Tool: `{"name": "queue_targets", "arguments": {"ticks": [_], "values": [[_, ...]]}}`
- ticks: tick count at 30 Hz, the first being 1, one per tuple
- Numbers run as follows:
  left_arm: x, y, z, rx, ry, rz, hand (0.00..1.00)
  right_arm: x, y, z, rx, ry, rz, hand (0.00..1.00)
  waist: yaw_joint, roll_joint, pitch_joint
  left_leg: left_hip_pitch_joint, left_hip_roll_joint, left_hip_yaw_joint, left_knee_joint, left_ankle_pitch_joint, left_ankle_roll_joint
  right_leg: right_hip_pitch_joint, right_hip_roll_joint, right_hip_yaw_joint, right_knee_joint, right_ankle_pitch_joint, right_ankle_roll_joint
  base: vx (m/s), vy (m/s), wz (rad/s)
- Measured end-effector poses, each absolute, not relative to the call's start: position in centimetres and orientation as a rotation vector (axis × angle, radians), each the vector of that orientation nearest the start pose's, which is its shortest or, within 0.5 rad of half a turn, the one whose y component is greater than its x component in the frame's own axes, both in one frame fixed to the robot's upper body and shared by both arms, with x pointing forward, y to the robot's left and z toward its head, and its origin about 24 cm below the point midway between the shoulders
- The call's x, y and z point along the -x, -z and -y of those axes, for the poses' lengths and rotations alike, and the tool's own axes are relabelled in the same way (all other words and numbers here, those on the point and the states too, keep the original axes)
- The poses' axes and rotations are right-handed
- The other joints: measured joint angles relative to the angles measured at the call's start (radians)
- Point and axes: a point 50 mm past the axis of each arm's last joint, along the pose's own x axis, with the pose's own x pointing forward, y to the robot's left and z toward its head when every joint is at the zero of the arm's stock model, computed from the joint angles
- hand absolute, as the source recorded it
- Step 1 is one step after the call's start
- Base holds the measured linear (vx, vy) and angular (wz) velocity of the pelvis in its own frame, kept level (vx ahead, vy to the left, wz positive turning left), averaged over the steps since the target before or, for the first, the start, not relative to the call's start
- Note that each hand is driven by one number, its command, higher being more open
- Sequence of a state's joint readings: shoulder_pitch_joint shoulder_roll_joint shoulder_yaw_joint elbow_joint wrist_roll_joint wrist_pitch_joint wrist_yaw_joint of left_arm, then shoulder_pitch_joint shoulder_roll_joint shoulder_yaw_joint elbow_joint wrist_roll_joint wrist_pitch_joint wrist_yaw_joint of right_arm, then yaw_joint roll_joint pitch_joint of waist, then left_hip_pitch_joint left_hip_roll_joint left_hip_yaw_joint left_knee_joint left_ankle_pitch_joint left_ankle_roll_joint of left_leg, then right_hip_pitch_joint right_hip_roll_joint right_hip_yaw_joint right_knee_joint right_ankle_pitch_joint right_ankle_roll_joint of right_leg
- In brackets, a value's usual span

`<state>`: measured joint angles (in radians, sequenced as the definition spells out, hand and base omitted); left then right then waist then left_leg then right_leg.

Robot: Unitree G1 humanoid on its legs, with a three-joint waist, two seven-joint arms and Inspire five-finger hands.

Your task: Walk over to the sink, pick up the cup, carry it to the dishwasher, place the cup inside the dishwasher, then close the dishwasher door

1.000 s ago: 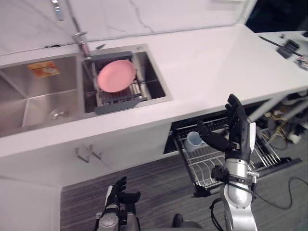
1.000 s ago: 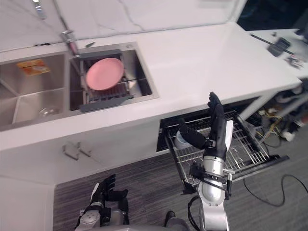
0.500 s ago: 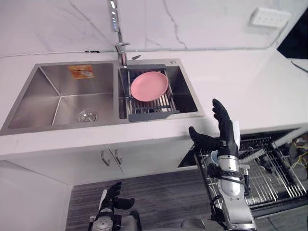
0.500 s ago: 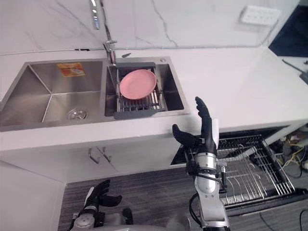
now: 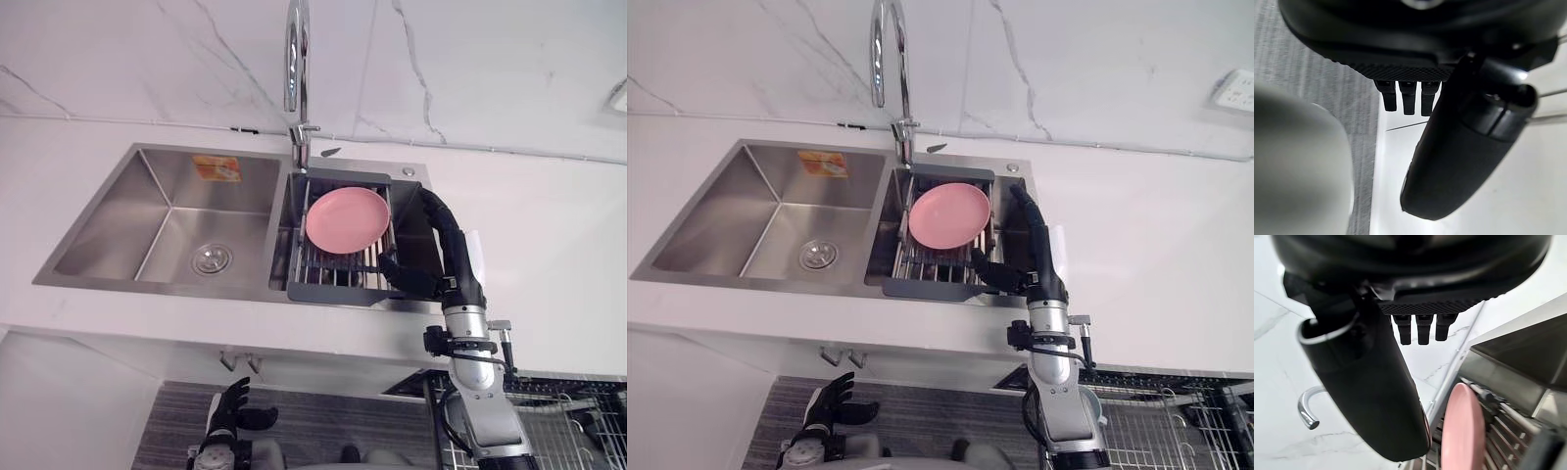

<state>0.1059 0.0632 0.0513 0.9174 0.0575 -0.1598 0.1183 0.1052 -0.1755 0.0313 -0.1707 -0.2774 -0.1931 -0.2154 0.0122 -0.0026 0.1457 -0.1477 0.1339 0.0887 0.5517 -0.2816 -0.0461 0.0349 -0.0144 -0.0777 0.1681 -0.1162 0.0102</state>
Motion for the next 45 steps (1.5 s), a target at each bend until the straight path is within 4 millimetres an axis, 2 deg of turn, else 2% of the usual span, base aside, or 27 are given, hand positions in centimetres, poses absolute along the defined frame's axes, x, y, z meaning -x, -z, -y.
{"name": "queue_targets", "arguments": {"ticks": [1, 2, 4, 6, 9, 15, 16, 22, 31, 45], "values": [[-12.5, 14.2, -18.7, -0.129, -0.175, -0.855, 0.90, -23.0, -8.2, 17.8, 0.424, 0.152, 0.312, 0.90, 0.000, 0.020, 0.001, 0.002, 0.000, -0.009, -0.138, 0.065, 0.001, -0.004, 0.006, 0.009, -0.002, 0.000, 0.008, 0.06, 0.169, -0.15], [-12.7, 14.1, -18.9, -0.128, -0.176, -0.848, 0.90, -23.0, -8.1, 17.8, 0.422, 0.153, 0.306, 0.90, 0.007, -0.001, 0.008, 0.023, -0.024, -0.003, -0.183, 0.089, 0.008, -0.006, -0.011, 0.023, -0.019, 0.005, 0.027, 0.06, 0.161, -0.09], [-12.7, 14.1, -19.3, -0.139, -0.175, -0.847, 0.90, -23.0, -8.2, 18.0, 0.430, 0.154, 0.311, 0.90, 0.004, -0.019, 0.007, 0.036, -0.064, 0.000, -0.244, 0.126, 0.026, -0.007, -0.043, 0.027, -0.049, 0.014, 0.042, 0.05, 0.130, 0.10], [-12.8, 14.0, -19.2, -0.137, -0.175, -0.845, 0.90, -23.2, -8.4, 18.0, 0.439, 0.148, 0.318, 0.90, 0.006, -0.011, 0.012, 0.047, -0.080, 0.005, -0.254, 0.128, 0.029, 0.007, -0.058, 0.042, -0.068, 0.021, 0.054, 0.03, 0.106, 0.04], [-12.7, 14.0, -19.8, -0.147, -0.188, -0.849, 0.90, -23.2, -8.1, 17.9, 0.440, 0.132, 0.305, 0.90, 0.014, -0.013, 0.010, 0.090, -0.094, 0.012, -0.314, 0.147, 0.041, 0.018, -0.066, 0.056, -0.082, 0.024, 0.058, 0.01, 0.045, -0.07], [-12.3, 14.3, -19.9, -0.148, -0.188, -0.874, 0.90, -23.3, -6.3, 18.3, 0.472, 0.129, 0.224, 0.90, -0.005, -0.013, 0.009, 0.117, -0.098, 0.018, -0.413, 0.198, 0.037, -0.006, -0.058, 0.076, -0.084, 0.034, 0.059, 0.00, -0.031, -0.10], [-11.8, 14.6, -19.5, -0.168, -0.160, -0.904, 0.90, -23.3, -5.5, 18.4, 0.497, 0.122, 0.183, 0.90, -0.004, -0.026, -0.035, 0.142, -0.106, -0.036, -0.529, 0.265, 0.037, -0.020, -0.047, 0.103, -0.139, 0.080, 0.055, 0.00, 0.000, 0.00], [-11.8, 14.6, -19.5, -0.168, -0.160, -0.904, 0.90, -23.3, -5.4, 18.4, 0.496, 0.122, 0.180, 0.90, -0.004, -0.026, -0.035, 0.145, -0.106, -0.035, -0.529, 0.265, 0.037, -0.019, -0.047, 0.103, -0.138, 0.080, 0.055, 0.00, 0.000, 0.00], [-11.4, 14.8, -19.2, -0.160, -0.160, -0.920, 0.90, -22.5, -3.7, 18.3, 0.499, 0.180, 0.083, 0.90, -0.003, -0.025, -0.045, 0.204, -0.100, -0.013, -0.554, 0.266, 0.037, 0.018, -0.048, 0.117, -0.133, 0.080, 0.056, 0.00, -0.003, -0.05], [-11.3, 14.9, -19.2, -0.159, -0.157, -0.926, 0.90, -22.5, -5.4, 20.2, 0.600, 0.269, 0.142, 0.90, -0.003, -0.022, -0.047, 0.217, -0.106, -0.049, -0.638, 0.319, 0.035, 0.014, -0.058, 0.077, -0.140, 0.077, 0.061, -0.03, -0.013, 0.08]]}}
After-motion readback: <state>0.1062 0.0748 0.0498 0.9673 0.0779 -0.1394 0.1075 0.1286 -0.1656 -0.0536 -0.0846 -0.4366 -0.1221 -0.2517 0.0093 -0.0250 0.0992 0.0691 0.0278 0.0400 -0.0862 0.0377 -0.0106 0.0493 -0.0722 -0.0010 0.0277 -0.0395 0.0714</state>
